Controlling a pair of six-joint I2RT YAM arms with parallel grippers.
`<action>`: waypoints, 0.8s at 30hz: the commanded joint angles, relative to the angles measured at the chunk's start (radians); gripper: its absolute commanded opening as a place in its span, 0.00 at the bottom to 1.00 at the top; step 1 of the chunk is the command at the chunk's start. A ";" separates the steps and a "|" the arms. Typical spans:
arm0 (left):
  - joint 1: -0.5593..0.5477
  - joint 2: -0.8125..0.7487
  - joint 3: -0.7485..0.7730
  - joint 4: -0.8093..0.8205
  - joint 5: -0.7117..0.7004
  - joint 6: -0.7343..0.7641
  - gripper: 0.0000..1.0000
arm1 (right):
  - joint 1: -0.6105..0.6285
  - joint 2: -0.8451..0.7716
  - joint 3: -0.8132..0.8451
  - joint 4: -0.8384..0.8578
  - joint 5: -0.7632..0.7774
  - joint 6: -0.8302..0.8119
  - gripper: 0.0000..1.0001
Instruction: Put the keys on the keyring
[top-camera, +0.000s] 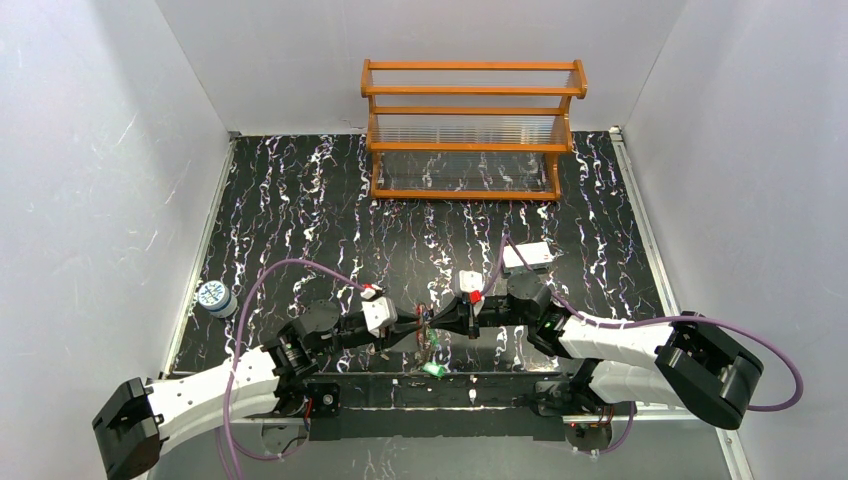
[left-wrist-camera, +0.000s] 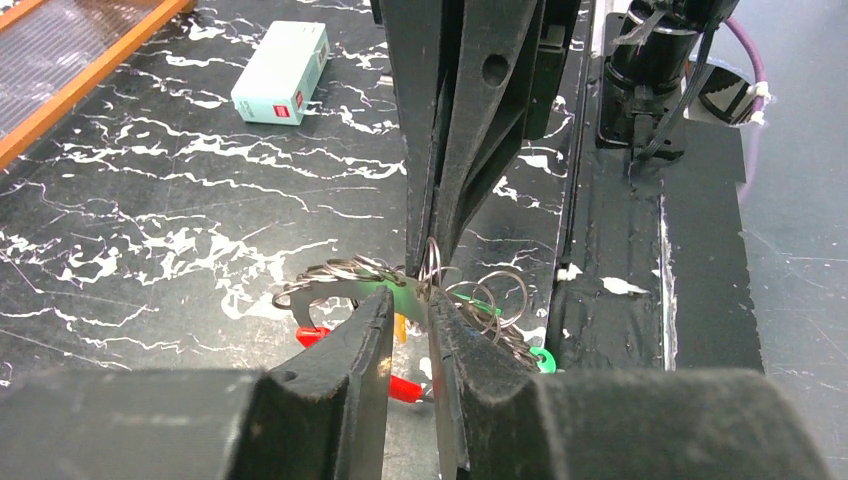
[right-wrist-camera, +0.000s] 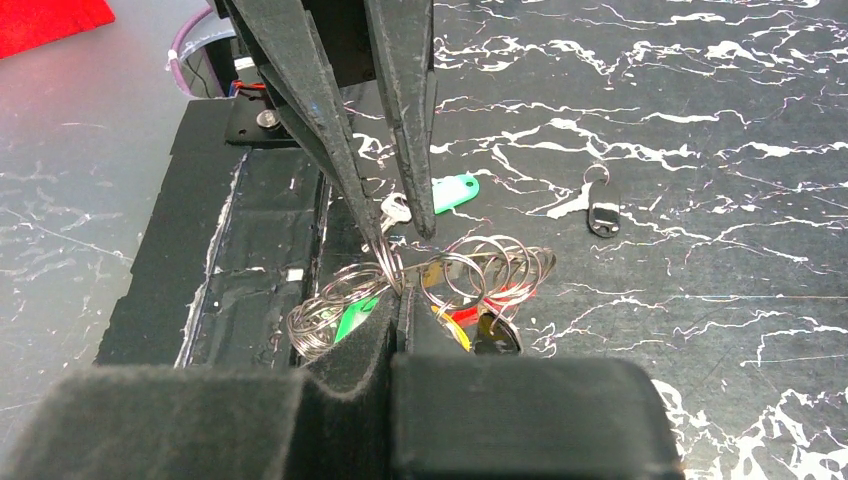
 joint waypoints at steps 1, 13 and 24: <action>-0.010 -0.007 -0.018 0.062 0.014 -0.016 0.17 | 0.003 -0.016 0.021 0.040 0.012 0.015 0.01; -0.016 0.040 -0.015 0.094 0.008 -0.013 0.07 | 0.004 -0.017 0.025 0.040 0.006 0.027 0.01; -0.018 0.006 -0.003 0.099 -0.037 -0.036 0.00 | 0.002 -0.016 0.031 0.023 0.003 0.026 0.01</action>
